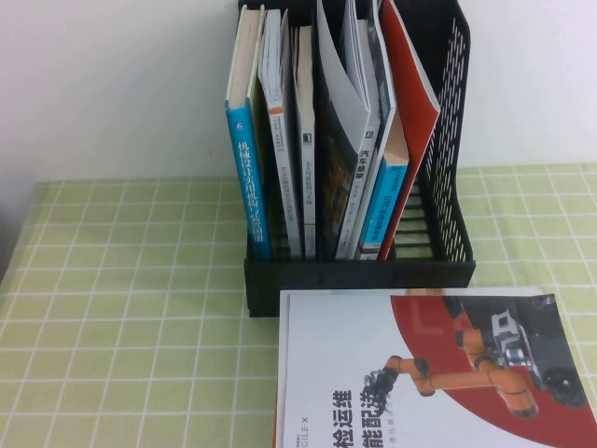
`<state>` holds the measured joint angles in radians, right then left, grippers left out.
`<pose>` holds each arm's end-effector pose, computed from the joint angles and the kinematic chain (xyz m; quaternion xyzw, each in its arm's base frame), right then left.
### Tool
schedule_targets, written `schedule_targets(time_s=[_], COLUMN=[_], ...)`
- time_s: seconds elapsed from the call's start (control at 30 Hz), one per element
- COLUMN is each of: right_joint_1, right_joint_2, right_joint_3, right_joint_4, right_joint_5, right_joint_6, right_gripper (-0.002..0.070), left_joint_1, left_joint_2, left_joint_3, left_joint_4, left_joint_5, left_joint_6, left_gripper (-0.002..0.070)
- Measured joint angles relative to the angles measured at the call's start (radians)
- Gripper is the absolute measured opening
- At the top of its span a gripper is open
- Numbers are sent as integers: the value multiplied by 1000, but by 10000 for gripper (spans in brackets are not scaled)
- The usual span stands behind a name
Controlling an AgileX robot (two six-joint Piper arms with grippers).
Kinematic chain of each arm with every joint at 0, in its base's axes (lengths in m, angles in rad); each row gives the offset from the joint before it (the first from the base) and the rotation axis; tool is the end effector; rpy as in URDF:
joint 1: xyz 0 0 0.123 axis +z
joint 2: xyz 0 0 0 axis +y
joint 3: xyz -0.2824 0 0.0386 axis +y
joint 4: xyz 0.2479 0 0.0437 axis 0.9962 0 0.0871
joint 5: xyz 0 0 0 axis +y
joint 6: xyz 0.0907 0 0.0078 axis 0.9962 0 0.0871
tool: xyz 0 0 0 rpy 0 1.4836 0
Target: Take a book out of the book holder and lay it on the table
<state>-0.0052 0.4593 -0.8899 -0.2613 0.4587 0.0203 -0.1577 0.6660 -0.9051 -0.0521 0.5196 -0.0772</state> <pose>0.0612 -0.0108 0.4324 -0.0295 0.6805 -0.1191 0.7224 0.1197 -0.0214 0.4114 0.0218 0.7715 -0.0986 0.6281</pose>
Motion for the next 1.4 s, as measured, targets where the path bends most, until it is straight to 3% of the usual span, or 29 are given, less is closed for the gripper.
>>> schedule_targets(time_s=[0.27,0.5,0.73,0.83,1.1,1.23,1.4], right_joint_1=[0,0,0,15,140,181,189], right_joint_2=[4,6,66,138,357,477,614], right_joint_3=[22,87,119,127,130,130,130], right_joint_4=[158,421,644,808,1284,1473,1758], right_joint_5=[170,156,81,80,38,13,-27], right_joint_6=[5,18,-119,-250,-886,-1096,-1400], right_gripper=[-2,-2,-2,-2,6,54,151], left_joint_1=[-82,-198,-298,-318,-320,-320,-323], left_joint_2=[27,103,272,378,655,803,950], left_joint_3=[34,53,42,-16,-311,-471,-624], left_joint_4=[-34,-87,-321,-423,-719,-829,-860], left_joint_5=[-2,-15,-121,-114,0,162,289], left_joint_6=[25,241,452,617,921,1073,1121], left_gripper=[-3,-3,-3,-3,-3,-3,-3])
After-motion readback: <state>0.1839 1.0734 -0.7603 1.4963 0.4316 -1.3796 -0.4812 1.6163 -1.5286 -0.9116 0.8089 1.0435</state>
